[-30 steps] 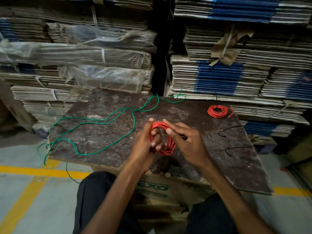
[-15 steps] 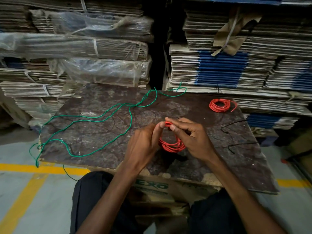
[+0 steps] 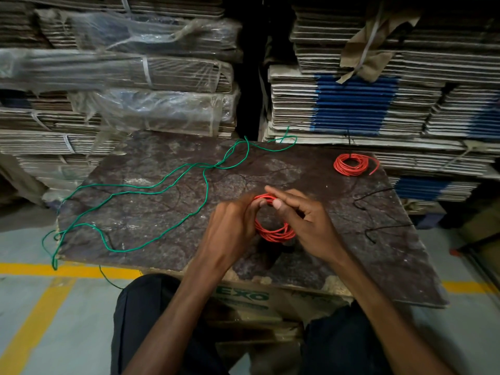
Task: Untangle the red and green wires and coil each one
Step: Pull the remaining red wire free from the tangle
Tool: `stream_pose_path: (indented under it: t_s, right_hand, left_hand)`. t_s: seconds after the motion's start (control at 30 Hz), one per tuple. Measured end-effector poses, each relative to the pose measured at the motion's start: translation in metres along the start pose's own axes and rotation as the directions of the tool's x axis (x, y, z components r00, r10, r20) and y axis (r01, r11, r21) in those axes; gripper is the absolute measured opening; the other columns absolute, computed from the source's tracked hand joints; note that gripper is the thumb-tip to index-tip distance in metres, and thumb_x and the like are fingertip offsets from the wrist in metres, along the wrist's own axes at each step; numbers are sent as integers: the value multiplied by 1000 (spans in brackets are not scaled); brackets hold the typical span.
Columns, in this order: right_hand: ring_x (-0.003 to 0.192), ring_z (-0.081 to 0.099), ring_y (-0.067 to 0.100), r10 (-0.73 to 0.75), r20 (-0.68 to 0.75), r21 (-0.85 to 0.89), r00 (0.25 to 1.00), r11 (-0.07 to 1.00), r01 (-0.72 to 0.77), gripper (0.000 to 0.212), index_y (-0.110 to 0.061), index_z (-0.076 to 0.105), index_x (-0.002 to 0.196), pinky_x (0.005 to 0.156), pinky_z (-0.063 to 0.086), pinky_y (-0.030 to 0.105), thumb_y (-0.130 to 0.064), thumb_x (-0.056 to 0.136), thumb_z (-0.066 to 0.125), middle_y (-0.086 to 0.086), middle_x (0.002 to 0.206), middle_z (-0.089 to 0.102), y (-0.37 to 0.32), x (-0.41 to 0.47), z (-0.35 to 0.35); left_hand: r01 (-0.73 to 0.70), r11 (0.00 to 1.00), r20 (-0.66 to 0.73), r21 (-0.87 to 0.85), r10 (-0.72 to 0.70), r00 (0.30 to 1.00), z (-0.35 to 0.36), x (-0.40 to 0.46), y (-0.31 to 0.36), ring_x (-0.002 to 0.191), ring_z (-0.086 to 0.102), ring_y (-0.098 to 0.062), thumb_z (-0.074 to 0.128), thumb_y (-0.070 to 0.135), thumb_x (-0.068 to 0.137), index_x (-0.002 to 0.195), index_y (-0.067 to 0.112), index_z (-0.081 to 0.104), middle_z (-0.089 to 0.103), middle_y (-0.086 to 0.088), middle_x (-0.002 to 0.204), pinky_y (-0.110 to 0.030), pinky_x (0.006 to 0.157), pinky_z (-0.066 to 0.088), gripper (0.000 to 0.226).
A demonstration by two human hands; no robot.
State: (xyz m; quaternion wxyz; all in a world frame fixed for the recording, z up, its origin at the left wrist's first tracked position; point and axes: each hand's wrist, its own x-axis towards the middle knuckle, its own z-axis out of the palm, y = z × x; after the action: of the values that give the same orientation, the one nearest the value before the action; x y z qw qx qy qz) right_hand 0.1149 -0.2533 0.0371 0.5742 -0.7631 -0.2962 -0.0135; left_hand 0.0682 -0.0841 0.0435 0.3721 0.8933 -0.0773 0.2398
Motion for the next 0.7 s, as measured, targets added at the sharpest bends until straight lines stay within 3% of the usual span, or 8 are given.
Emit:
stream_pose_path:
  t_s: [0.07, 0.13, 0.2, 0.27, 0.3, 0.43, 0.57, 0.7]
  right_hand:
    - [116, 58, 4, 47, -47, 82, 998, 996, -43, 34, -15, 59, 132, 96, 40, 15, -19, 99, 51, -3, 121, 66, -3, -3, 4]
    - [122, 56, 6, 140, -100, 236, 985, 965, -113, 36, -15, 59, 132, 102, 43, 22, -24, 98, 51, -6, 127, 64, -5, -8, 8]
    - [114, 62, 15, 267, -122, 394, 956, 897, -201, 38, -19, 60, 132, 90, 54, 34, -30, 95, 53, -2, 121, 69, -6, -14, 13]
    - [96, 67, 18, 338, -133, 461, 932, 853, -243, 38, -24, 60, 131, 69, 58, 33, -29, 94, 55, 4, 109, 73, -5, -18, 16]
    - [92, 67, 17, 332, -151, 457, 931, 859, -232, 37, -25, 60, 131, 68, 58, 32, -27, 95, 56, 6, 106, 74, -5, -18, 16]
    - [118, 60, 9, 209, -243, 308, 947, 943, -128, 31, -25, 62, 125, 99, 46, 24, -17, 95, 59, 0, 124, 67, -4, -16, 13]
    - [107, 63, -2, 153, -227, 135, 962, 983, -124, 27, -18, 65, 120, 89, 42, 10, -13, 94, 61, -3, 113, 71, -4, -14, 5]
    - [97, 63, -7, 123, -200, -10, 972, 992, -127, 22, -2, 72, 110, 83, 44, 10, -11, 94, 61, -2, 107, 72, 5, -11, -1]
  left_hand:
    - [29, 999, -43, -25, -30, 999, 2, 1, 1, 63, 63, -27, 44, 35, 98, 95, 20, 67, 66, -8, 65, -38, 53, 45, 27]
    - [65, 996, -87, -55, -69, 994, 3, 2, 1, 55, 62, -21, 44, 33, 99, 91, 19, 67, 65, -5, 60, -39, 53, 46, 28]
    - [93, 993, -134, -71, -102, 986, 4, 2, 1, 52, 62, -18, 45, 31, 100, 92, 19, 67, 65, -4, 57, -40, 53, 47, 27]
    - [110, 992, -156, -69, -119, 980, 7, 0, 0, 53, 63, -20, 44, 32, 100, 92, 20, 67, 65, -5, 57, -41, 52, 47, 27]
    - [118, 991, -159, -63, -127, 979, 9, -1, 0, 54, 63, -22, 44, 33, 100, 92, 19, 67, 65, -5, 58, -42, 52, 46, 28]
    - [106, 994, -149, -17, -108, 983, 9, -6, 4, 59, 62, -30, 44, 36, 99, 85, 18, 63, 64, -10, 61, -37, 48, 39, 29]
    - [113, 993, -75, 31, -110, 991, 3, -8, -1, 64, 62, -27, 46, 44, 95, 88, 15, 68, 61, -10, 64, -38, 51, 40, 38]
    - [110, 991, 92, -70, -103, 990, -4, -4, -9, 48, 39, -5, 50, 45, 91, 66, 12, 55, 48, -4, 52, -31, 50, 34, 42]
